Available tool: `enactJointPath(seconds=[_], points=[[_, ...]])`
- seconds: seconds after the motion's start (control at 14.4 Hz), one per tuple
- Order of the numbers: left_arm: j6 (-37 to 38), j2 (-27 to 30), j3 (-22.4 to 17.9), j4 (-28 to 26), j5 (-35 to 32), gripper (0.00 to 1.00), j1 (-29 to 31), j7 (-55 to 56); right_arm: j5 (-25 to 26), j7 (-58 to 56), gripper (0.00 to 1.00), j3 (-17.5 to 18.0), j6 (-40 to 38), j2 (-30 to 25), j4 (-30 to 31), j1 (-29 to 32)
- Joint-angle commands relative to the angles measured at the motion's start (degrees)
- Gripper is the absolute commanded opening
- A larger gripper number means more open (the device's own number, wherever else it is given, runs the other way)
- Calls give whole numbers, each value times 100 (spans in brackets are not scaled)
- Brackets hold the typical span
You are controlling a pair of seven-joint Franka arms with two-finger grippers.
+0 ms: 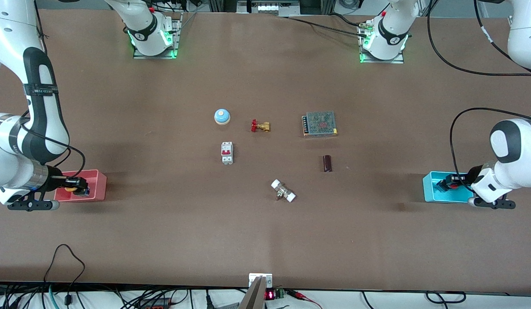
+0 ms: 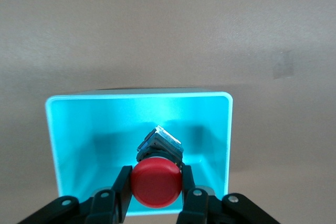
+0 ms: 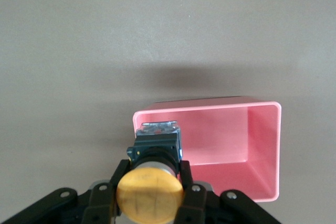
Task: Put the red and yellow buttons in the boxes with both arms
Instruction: 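Lower the yellow button into the pink box while the left gripper lowers red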
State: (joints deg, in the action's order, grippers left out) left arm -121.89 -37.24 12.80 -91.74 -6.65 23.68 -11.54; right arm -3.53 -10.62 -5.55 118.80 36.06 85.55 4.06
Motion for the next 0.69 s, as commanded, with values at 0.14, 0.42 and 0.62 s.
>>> enactJointPath(seconds=[0.14, 0.42, 0.62], points=[[-45, -73, 48, 51, -126, 45, 41, -68, 168, -63, 43, 37, -50, 50, 32, 95], [-45, -29, 48, 77, -126, 66, -21, -15, 257, -238, 43, 37, -50, 59, 32, 245], [-27, -20, 56, 296, -126, 82, -91, 37, 257, -300, 43, 45, -58, 103, 49, 350]])
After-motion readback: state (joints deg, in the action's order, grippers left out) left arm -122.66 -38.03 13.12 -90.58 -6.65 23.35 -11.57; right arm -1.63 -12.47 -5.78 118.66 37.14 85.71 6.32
